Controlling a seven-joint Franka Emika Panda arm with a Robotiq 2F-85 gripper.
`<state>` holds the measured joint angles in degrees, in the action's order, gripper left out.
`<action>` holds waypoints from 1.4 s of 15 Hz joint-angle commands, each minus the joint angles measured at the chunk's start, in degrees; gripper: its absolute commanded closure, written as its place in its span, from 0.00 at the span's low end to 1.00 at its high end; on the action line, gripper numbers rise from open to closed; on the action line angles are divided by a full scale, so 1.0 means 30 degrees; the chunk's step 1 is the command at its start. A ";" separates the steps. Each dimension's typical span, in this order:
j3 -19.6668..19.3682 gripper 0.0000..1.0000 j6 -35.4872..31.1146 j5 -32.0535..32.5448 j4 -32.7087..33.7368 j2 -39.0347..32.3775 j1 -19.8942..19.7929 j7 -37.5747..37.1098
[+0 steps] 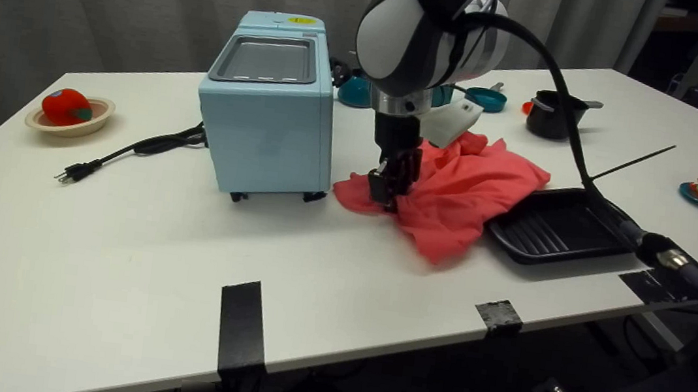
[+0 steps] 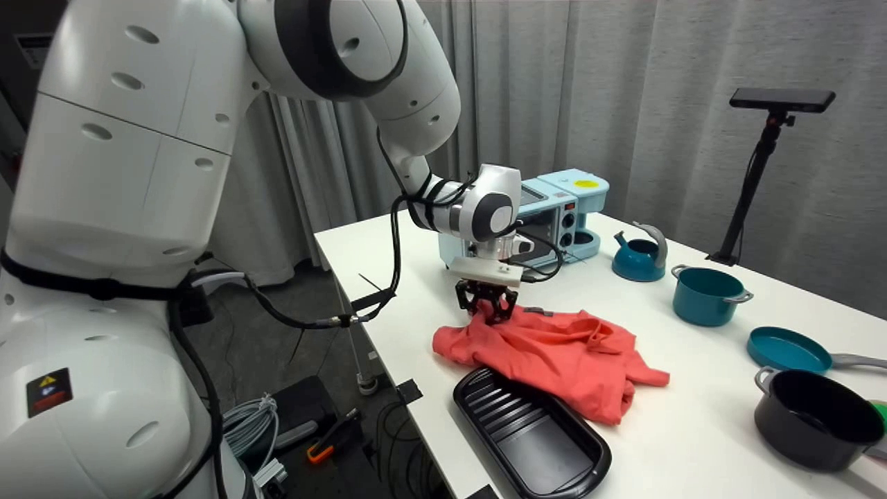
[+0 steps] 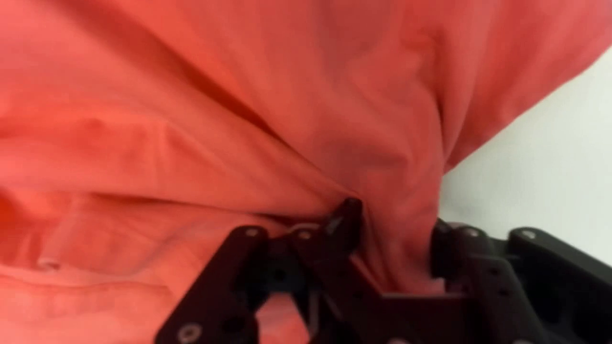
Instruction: Fold the shirt
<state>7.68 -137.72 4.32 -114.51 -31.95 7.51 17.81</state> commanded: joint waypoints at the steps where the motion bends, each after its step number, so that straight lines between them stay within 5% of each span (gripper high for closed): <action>1: 0.0719 1.00 -0.0165 -0.0388 -0.0943 0.1263 -0.0665 0.0471; 7: 0.1604 0.81 -0.0165 -0.1671 -0.2073 0.3450 -0.1503 0.1535; 12: 0.1329 1.00 0.0014 -0.2923 -0.2121 0.5057 -0.2277 0.2250; 15: 0.1174 1.00 0.0551 -0.3952 -0.1906 0.5360 -0.2858 0.3034; 16: 0.1145 0.74 0.0634 -0.4213 -0.1840 0.5281 -0.2949 0.3240; 18: 0.1244 0.67 0.0601 -0.4515 -0.1812 0.4958 -0.2994 0.3855; 21: 0.0946 0.43 0.1436 -0.3842 -0.1228 0.4590 -0.2932 0.4422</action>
<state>10.80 -135.43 -7.33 -119.17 -17.50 -1.30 28.59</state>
